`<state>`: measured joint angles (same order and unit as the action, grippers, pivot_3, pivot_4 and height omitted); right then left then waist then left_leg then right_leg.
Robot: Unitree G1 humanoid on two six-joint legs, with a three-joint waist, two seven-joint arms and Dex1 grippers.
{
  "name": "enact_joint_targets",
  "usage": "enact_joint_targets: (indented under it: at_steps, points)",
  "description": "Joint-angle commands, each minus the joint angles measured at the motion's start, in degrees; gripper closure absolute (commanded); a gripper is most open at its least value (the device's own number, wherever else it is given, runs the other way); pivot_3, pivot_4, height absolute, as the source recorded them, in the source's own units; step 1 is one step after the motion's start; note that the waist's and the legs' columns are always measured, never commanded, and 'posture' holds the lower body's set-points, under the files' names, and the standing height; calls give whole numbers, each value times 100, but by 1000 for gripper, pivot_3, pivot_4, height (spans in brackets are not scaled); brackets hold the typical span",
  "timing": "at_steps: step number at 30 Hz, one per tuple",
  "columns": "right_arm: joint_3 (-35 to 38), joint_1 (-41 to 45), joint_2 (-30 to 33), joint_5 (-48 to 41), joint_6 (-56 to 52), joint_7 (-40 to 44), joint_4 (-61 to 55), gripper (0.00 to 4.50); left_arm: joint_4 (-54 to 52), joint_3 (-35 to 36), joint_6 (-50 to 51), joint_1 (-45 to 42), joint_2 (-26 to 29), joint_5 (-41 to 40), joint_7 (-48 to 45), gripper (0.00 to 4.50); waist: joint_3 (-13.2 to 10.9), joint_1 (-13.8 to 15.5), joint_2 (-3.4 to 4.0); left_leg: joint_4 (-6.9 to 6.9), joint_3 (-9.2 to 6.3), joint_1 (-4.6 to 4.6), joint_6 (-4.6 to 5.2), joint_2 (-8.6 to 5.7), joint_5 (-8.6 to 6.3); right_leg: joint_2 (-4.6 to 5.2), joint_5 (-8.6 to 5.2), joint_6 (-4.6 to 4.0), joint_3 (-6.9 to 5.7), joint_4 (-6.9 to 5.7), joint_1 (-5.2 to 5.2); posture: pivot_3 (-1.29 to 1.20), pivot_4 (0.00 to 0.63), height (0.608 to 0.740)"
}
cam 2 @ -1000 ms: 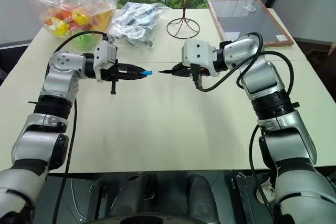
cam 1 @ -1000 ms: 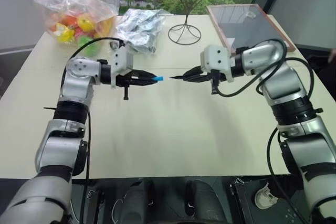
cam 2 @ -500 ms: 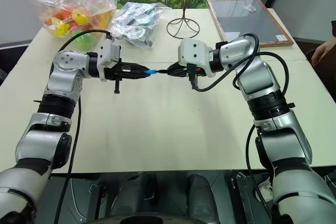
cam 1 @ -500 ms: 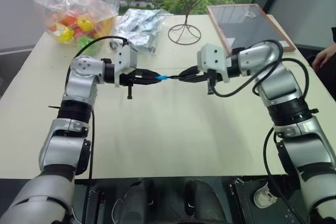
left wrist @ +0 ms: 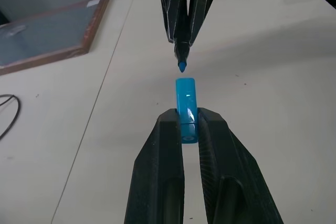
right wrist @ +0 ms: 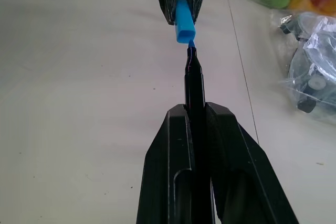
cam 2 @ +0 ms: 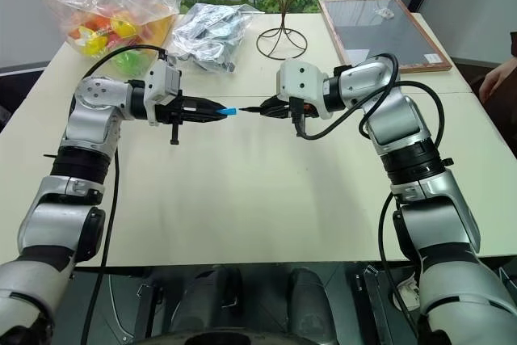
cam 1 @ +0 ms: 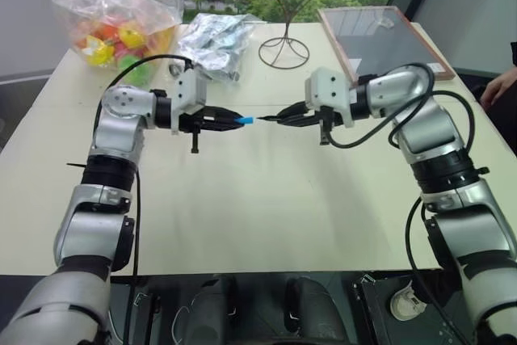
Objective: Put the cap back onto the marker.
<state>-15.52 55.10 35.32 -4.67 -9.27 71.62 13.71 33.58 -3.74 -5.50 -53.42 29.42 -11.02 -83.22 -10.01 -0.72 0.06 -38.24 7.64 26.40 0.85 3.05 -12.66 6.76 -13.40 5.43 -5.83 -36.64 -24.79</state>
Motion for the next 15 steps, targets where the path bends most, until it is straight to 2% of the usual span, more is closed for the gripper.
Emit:
enact_joint_targets:
  at_steps: [1,15]
  points:
    - [144,87,9,-2,92,-38,-47,4500,-192,72,24,-11,42,-127,62,4480,0,-4,0,0,0,0,0,0,0,0,0,0,0,0,0,0,150,740]
    - [114,41,-55,-36,14,-40,-213,4500,-16,-31,-151,-164,-227,-27,219,4480,0,-3,0,0,0,0,0,0,0,0,0,0,0,0,0,0,150,740]
